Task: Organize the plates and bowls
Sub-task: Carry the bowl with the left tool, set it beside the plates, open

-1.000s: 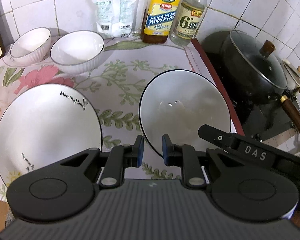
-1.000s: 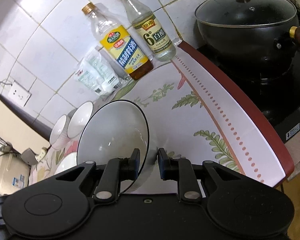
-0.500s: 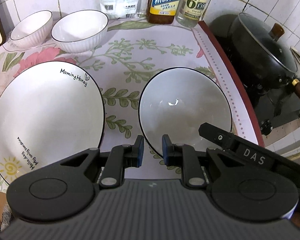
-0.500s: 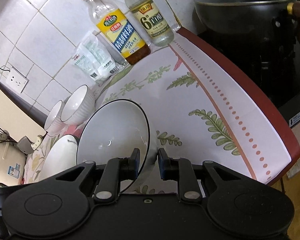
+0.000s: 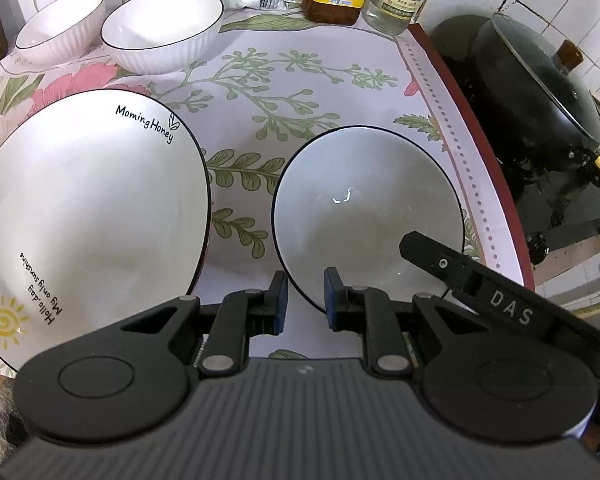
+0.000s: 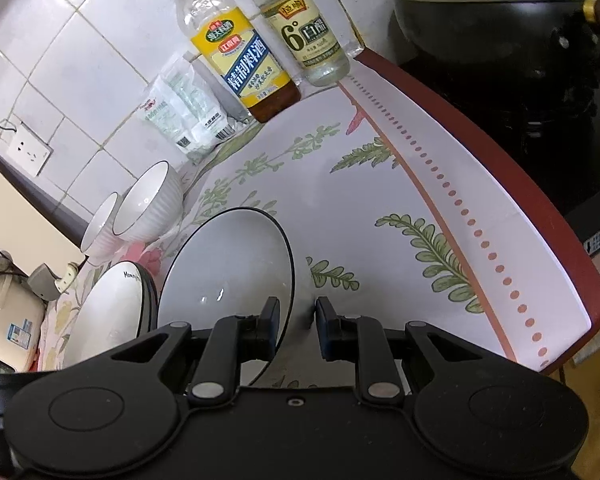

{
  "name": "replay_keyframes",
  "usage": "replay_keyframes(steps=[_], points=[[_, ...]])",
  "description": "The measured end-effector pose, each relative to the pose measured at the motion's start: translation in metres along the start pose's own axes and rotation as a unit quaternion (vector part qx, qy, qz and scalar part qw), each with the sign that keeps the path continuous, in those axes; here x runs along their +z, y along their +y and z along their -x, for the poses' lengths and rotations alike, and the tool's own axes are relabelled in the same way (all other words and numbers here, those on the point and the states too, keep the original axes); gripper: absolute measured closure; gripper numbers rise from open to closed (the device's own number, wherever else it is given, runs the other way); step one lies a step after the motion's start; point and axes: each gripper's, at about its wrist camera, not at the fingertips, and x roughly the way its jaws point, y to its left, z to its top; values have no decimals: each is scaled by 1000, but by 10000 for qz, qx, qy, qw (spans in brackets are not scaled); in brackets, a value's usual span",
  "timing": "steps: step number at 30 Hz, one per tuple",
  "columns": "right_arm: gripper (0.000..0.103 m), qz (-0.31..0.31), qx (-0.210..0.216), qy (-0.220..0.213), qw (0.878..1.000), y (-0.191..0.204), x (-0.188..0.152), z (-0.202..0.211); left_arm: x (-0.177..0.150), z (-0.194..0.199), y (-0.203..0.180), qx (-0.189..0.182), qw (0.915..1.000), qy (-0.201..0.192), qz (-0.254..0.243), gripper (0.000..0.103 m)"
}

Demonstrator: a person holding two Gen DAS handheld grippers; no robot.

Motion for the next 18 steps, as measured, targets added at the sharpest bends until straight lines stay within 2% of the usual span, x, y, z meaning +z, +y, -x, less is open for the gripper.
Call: replay_keyframes(steps=[7, 11, 14, 18], points=[[77, -16, 66, -44, 10000, -1, 1, 5, 2, 8, -3, -6, 9999, 77, -115, 83], [62, 571, 35, -324, 9978, 16, 7, 26, 5, 26, -6, 27, 9997, 5, -257, 71], [55, 871, 26, -429, 9953, 27, 12, 42, 6, 34, -2, 50, 9996, 83, -279, 69], [40, 1078, 67, -528, 9927, 40, 15, 60, 5, 46, 10, 6, 9997, 81, -236, 63]])
